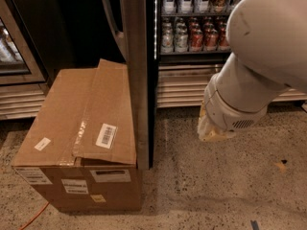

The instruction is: Close left fridge door

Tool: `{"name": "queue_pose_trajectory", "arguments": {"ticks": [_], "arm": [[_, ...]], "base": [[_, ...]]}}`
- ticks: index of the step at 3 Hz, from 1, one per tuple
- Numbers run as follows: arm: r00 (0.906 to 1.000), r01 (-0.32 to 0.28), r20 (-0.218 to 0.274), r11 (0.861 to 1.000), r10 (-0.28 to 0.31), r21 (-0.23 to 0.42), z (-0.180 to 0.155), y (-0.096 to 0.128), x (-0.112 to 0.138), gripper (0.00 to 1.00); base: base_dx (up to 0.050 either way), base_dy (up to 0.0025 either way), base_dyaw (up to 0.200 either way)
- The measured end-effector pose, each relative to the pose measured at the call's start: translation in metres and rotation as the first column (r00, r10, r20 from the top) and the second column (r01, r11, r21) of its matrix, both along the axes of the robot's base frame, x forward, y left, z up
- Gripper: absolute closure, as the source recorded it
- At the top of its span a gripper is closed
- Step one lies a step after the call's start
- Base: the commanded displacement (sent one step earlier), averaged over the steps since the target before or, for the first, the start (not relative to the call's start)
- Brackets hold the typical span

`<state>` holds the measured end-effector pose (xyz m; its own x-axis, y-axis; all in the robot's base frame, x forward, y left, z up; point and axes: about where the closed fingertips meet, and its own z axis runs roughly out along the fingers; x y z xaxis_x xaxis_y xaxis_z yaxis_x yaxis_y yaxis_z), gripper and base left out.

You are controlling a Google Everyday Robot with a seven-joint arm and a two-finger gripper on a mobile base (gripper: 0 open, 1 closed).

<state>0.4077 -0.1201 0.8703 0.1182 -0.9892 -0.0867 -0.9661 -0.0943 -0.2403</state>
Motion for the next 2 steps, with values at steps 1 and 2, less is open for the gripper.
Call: {"name": "queue_pose_trajectory", "arguments": {"ticks": [1,2], "arm": [[0.9989,-0.037,-0.022,0.991,0.04,0.126,-0.0033,-0.0079,0.0018,1.0],[0.9972,-0.067,-0.023,0.986,0.071,0.151,-0.0024,-0.0018,-0.0009,1.0]], "base": [[0.0,0.0,0.0],[0.0,0.0,0.0]]}}
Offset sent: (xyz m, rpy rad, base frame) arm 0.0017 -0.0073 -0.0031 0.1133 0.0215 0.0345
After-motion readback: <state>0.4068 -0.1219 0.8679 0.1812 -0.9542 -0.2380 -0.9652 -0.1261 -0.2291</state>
